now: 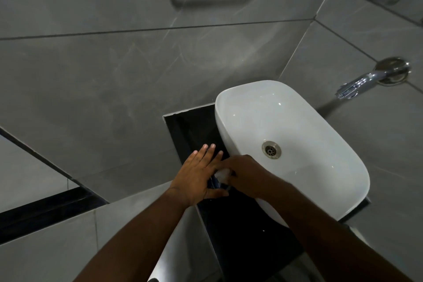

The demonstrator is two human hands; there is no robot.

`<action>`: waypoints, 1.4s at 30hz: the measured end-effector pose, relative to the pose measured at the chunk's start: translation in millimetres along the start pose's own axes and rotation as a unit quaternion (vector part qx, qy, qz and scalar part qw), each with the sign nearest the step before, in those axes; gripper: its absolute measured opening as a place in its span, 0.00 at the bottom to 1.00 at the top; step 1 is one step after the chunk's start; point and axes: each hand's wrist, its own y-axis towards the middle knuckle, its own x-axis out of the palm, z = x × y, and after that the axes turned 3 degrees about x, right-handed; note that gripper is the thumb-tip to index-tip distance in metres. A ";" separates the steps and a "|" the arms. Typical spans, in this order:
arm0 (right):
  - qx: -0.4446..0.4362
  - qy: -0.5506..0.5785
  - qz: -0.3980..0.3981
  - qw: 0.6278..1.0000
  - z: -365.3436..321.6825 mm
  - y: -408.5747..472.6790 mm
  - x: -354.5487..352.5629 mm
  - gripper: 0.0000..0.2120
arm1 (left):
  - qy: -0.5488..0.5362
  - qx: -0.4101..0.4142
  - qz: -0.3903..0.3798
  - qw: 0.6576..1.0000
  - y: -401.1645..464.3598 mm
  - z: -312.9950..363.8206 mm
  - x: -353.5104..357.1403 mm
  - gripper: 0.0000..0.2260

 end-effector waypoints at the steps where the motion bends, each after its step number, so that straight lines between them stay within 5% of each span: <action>1: 0.005 -0.002 -0.006 1.000 2.5 0.6 1.4 0.16 | 0.001 0.000 -0.004 1.000 0.1 -0.2 -0.1 0.46; 12: -0.014 0.028 0.046 0.998 3.0 4.8 18.8 0.37 | -0.006 0.003 -0.001 1.000 -1.3 2.2 -0.2 0.46; 22: -0.009 0.060 0.089 0.994 12.2 -0.8 19.8 0.22 | -0.016 0.011 -0.004 1.000 3.4 -0.5 3.5 0.47; 27: 0.036 0.137 0.103 0.985 10.8 -14.7 36.2 0.31 | -0.026 -0.011 -0.016 0.999 -2.1 0.7 4.7 0.48; 32: 0.101 0.160 0.129 0.974 14.4 -14.7 47.1 0.16 | -0.045 -0.018 -0.026 0.999 -4.9 -3.8 1.5 0.49; 39: 0.110 0.222 0.136 0.959 14.1 -8.6 52.8 0.16 | -0.122 -0.067 -0.016 0.990 -13.0 -4.3 -4.0 0.56; 42: 0.098 0.209 0.154 0.961 15.5 -2.2 54.6 0.15 | -0.158 -0.090 0.033 0.983 -18.3 -2.3 -8.0 0.39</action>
